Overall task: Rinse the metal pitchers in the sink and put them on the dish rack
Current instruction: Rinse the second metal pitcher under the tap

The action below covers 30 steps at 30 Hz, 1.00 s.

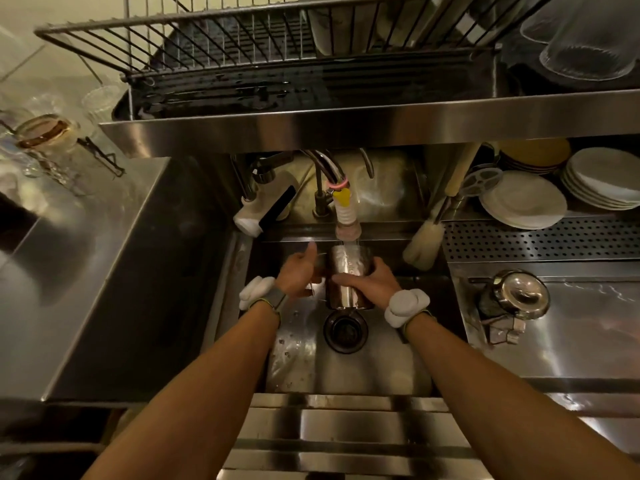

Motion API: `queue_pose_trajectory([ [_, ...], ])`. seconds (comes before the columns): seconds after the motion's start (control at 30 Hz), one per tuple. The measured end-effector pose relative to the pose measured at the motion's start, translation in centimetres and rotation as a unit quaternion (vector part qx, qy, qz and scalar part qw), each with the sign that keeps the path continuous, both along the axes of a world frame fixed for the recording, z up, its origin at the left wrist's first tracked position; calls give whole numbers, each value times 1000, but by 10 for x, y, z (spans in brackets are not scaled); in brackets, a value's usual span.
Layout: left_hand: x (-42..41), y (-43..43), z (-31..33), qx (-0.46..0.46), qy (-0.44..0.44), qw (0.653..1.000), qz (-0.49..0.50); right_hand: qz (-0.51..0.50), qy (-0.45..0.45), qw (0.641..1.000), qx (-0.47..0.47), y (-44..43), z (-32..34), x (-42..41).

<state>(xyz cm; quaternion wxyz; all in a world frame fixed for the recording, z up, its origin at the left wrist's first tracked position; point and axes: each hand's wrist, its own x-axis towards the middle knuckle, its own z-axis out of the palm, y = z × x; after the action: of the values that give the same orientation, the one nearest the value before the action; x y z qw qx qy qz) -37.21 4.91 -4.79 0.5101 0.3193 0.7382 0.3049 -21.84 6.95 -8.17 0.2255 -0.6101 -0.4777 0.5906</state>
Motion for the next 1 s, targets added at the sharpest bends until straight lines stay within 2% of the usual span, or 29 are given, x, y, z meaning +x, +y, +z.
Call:
queue_pose_trajectory([
  [0.1, -6, -2, -2, 4, 80, 997, -3, -15, -7, 1000, -3, -1, -6, -3],
  [0.3, -14, -7, -11, -16, 102, 994, -21, -56, 7, 998, 9, 6, -10, 5],
  [0.43, -23, -7, -14, -13, 97, 995, -12, -2, 45, 999, 2, 8, -4, -10],
  [0.5, -26, -8, -15, -16, 75, 997, -8, -2, 47, 999, -21, 6, -9, -4],
  [0.67, -22, -13, -27, -49, 6, 999, -18, -102, 118, 980, -121, 5, -17, 7],
  [0.77, -12, -10, -29, -52, -20, 998, -40, -86, 190, 965, -158, 2, -16, 2],
  [0.9, 6, -4, -29, -82, -105, 988, -71, -69, 241, 949, -192, 0, -19, 7],
  [1.0, 13, -2, -35, -62, -168, 983, -34, -63, 205, 955, -203, -3, -25, 7],
])
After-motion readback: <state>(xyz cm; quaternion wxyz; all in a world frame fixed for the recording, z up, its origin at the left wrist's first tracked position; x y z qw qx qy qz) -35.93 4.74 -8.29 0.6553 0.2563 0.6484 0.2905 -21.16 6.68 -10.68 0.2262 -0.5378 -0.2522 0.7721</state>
